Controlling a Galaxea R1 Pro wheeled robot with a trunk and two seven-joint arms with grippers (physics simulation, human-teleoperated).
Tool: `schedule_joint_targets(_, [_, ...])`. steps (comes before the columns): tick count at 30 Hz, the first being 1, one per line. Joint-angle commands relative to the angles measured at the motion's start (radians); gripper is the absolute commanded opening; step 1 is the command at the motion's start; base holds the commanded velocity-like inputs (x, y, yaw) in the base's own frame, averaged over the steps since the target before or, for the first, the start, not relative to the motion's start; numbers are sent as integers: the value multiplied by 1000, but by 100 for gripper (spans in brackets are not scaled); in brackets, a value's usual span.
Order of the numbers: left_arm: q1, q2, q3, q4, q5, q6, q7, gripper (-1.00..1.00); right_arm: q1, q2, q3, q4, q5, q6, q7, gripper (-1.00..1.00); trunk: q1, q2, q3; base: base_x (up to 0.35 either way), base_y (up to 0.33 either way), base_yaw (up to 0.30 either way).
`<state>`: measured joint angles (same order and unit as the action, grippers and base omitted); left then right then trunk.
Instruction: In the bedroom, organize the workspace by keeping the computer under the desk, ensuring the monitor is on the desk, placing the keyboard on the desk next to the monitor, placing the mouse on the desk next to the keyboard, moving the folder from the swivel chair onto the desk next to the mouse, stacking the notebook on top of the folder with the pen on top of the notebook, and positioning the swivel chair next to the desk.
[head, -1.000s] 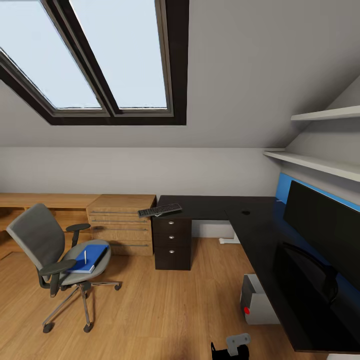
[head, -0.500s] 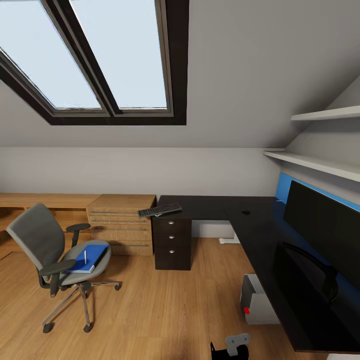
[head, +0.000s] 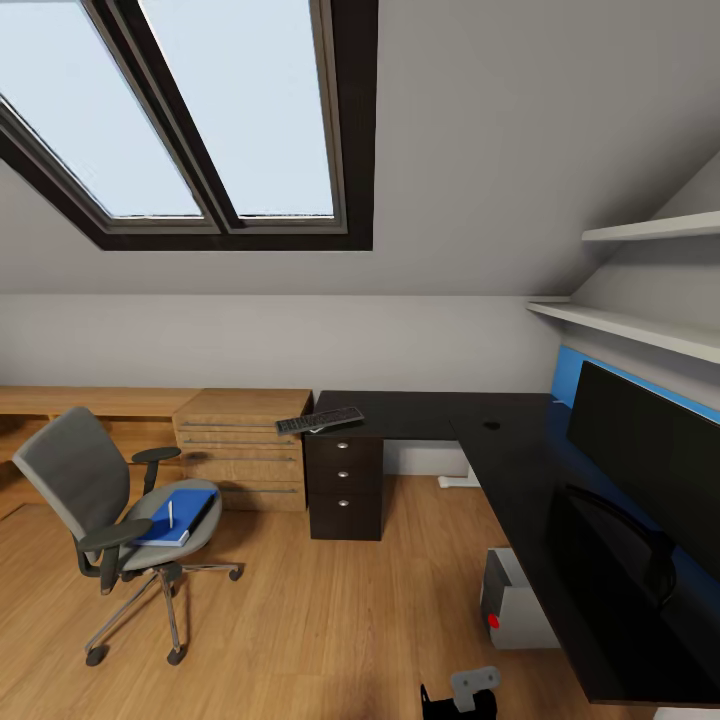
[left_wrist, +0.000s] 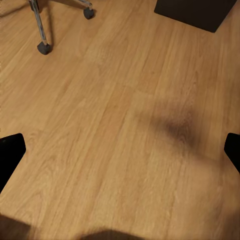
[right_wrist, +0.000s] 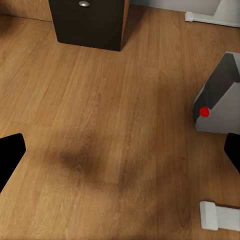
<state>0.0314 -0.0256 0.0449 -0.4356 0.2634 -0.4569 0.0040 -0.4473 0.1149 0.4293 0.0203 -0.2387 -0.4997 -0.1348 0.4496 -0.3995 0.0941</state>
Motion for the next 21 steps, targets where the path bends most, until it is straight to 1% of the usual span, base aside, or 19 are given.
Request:
schedule_joint_targets(1, [1,-1,4,-2,-1,0,1,100,-1,1,9,2,-7,-3,-3,100,0,-1,0,0,0,0])
schedule_joint_targets(10, [1,0,4,-2,-1,-2,-1,100,-1,6,11,1,-6,-5,-2,100,0,-1,-1,0,0,9])
schedule_joint_targets(16, [1,0,4,-2,-1,-3,-2,100,-1,6,11,1,-8,-5,-2,100,0,-1,-7,0,0,78])
schedule_joint_targets(21, [1,0,4,-2,-1,-3,-2,100,-1,6,10,0,-8,-5,-2,100,0,-1,-14,1,0,27])
